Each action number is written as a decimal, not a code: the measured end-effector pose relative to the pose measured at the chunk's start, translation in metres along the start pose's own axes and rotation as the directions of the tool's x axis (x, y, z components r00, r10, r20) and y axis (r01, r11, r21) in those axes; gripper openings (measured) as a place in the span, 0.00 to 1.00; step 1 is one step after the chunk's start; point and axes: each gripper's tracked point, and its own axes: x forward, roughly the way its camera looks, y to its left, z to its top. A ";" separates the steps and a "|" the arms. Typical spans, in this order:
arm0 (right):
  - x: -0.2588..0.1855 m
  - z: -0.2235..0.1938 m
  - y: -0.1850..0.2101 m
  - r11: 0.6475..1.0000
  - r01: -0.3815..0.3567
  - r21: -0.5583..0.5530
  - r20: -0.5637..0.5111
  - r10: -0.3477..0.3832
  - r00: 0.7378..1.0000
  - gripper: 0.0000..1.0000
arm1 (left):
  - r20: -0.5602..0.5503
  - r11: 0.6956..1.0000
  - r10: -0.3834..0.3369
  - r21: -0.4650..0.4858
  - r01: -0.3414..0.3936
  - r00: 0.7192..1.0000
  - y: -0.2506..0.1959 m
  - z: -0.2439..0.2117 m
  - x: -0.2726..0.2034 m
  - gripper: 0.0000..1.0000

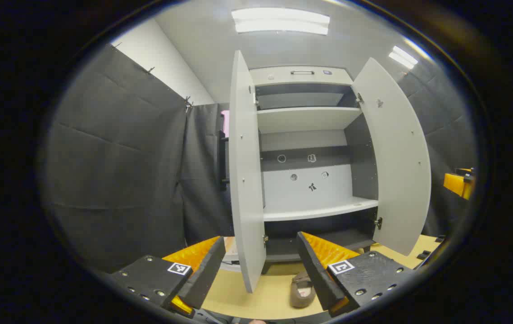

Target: Grab one shoe with the right hand and put it into the shoe cabinet, grab the other shoe with the left hand and put it into the shoe cabinet; then close the right door with the right hand and the left door with the left hand.

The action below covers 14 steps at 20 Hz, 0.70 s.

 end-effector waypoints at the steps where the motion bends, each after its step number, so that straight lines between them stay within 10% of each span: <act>1: -0.002 0.001 -0.002 1.000 0.001 -0.011 0.005 -0.001 1.000 0.97 | 0.002 1.000 0.003 0.002 -0.003 1.000 0.000 0.001 0.000 0.94; 14: 0.005 -0.012 -0.003 1.000 -0.010 -0.022 -0.013 0.010 1.000 0.94 | 0.002 1.000 -0.005 0.008 0.005 1.000 -0.012 -0.003 0.006 0.94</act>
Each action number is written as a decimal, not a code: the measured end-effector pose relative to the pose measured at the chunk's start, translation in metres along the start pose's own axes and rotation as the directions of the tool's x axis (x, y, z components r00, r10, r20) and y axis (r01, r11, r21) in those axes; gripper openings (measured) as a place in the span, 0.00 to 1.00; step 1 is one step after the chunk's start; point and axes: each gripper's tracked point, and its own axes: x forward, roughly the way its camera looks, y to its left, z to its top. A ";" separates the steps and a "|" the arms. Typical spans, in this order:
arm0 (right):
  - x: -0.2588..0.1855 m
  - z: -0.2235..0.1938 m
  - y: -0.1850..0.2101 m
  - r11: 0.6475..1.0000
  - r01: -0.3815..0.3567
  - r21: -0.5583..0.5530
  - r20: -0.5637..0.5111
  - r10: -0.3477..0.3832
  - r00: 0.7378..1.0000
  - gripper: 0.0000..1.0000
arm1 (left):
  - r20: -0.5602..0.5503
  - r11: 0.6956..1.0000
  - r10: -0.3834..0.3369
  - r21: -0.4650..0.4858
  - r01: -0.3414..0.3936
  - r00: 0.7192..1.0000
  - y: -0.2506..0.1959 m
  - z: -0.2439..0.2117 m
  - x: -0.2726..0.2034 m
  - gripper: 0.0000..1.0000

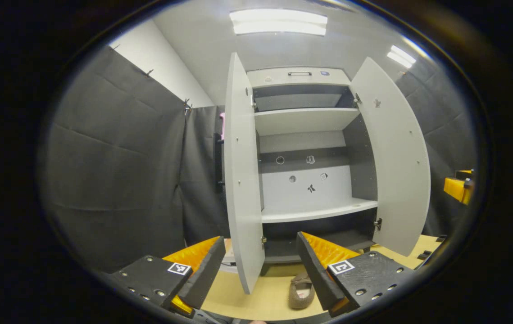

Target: Grab one shoe with the right hand and put it into the shoe cabinet, grab the other shoe with the left hand and put it into the shoe cabinet; then close the right door with the right hand and the left door with the left hand.

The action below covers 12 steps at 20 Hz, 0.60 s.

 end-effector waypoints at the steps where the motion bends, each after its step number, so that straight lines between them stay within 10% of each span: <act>1: 0.001 0.000 0.002 1.000 -0.002 0.000 -0.001 0.002 1.000 0.97 | -0.007 1.000 -0.002 -0.004 0.002 1.000 -0.001 -0.003 0.001 0.94; 12: 0.029 -0.043 0.062 0.998 -0.057 -0.040 -0.124 0.051 0.991 0.97 | 0.029 0.999 -0.034 -0.032 0.035 0.999 0.020 -0.001 0.000 0.94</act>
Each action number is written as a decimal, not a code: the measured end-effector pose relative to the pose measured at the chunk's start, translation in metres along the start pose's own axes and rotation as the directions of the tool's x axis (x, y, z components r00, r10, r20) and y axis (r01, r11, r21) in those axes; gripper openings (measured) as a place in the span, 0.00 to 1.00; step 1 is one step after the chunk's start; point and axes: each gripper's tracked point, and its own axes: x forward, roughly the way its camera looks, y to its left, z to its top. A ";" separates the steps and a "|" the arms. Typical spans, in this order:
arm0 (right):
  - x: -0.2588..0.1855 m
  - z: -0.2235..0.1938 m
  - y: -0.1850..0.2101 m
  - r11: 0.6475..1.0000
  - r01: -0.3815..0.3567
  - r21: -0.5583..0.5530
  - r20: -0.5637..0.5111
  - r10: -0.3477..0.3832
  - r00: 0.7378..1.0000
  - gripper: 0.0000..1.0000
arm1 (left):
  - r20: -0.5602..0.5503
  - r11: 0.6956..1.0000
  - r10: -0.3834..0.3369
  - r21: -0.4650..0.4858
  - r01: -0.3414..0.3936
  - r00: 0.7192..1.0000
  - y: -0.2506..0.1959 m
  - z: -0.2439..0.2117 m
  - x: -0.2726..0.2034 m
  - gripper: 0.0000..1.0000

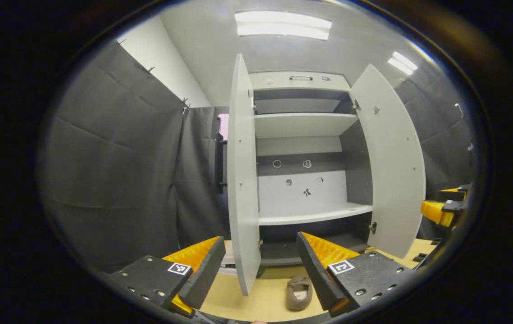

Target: Grab one shoe with the right hand and put it into the shoe cabinet, grab the other shoe with the left hand and put it into the shoe cabinet; then close the right door with the right hand and the left door with the left hand.

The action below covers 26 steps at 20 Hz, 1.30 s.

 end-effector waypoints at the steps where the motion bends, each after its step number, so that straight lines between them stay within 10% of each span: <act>1: 0.004 -0.006 0.007 1.000 -0.015 -0.007 -0.018 0.015 1.000 0.97 | -0.003 1.000 0.005 -0.003 -0.005 1.000 0.004 -0.001 -0.001 0.94; 14: 0.103 -0.123 0.092 0.978 -0.209 -0.002 -0.289 0.200 0.936 0.99 | -0.038 0.982 0.183 0.063 -0.180 0.982 0.070 -0.011 0.007 0.94; 23: 0.115 -0.260 0.121 0.955 -0.266 0.131 -0.641 0.286 0.712 0.99 | -0.095 0.963 0.263 0.080 -0.256 0.960 0.085 -0.030 0.015 1.00; 26: 0.118 -0.291 0.125 0.959 -0.247 0.140 -0.704 0.272 0.656 0.84 | -0.113 0.960 0.271 0.102 -0.261 0.956 0.089 -0.037 0.016 0.94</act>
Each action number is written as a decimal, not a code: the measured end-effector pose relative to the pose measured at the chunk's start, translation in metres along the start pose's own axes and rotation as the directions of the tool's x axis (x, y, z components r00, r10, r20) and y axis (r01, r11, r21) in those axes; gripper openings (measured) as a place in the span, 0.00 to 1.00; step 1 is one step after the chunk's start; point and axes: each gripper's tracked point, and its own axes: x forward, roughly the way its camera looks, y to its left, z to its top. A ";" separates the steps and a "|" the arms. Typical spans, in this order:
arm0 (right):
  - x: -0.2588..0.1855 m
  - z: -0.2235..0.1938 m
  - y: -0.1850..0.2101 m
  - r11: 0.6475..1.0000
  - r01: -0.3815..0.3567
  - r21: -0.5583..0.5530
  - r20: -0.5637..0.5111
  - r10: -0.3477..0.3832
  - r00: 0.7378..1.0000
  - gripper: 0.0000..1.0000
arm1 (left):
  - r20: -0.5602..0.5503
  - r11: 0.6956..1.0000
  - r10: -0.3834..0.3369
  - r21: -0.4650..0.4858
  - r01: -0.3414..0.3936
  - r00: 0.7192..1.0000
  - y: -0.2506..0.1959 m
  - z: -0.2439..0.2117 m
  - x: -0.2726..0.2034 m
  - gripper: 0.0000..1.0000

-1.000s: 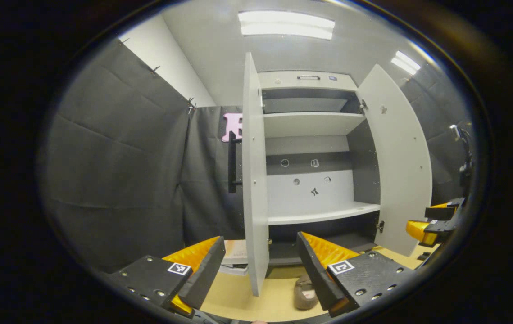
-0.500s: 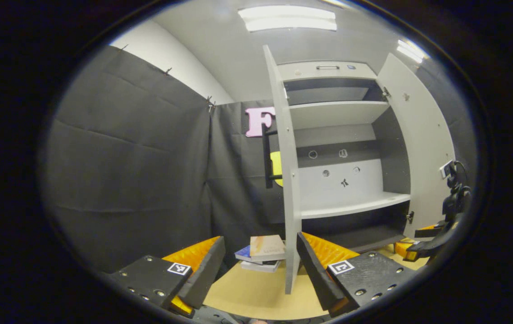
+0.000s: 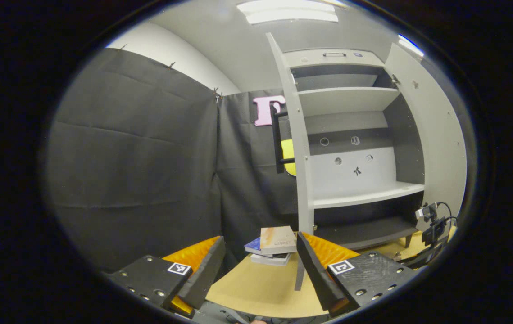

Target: Grab one shoe with the right hand and put it into the shoe cabinet, grab the other shoe with the left hand and put it into the shoe cabinet; then close the right door with the right hand and the left door with the left hand.

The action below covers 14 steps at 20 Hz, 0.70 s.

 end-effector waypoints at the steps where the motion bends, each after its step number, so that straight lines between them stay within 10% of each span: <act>1: 0.007 -0.003 -0.001 1.000 0.005 -0.007 -0.020 -0.005 1.000 0.85 | -0.003 1.000 0.005 0.004 -0.005 1.000 0.001 -0.001 0.002 1.00; 7: 0.026 -0.013 0.002 0.993 0.037 -0.109 -0.111 -0.049 0.993 0.67 | -0.010 0.999 0.023 0.031 -0.023 1.000 0.009 -0.003 0.010 1.00; 11: 0.035 -0.010 -0.004 0.994 0.085 -0.069 -0.122 -0.093 0.988 0.07 | -0.011 0.999 0.001 0.050 0.000 1.000 0.005 -0.003 0.009 1.00; 14: 0.022 0.000 -0.012 0.994 0.087 -0.064 -0.079 -0.092 0.993 0.02 | 0.000 0.999 -0.019 0.051 0.019 1.000 -0.001 -0.001 0.010 1.00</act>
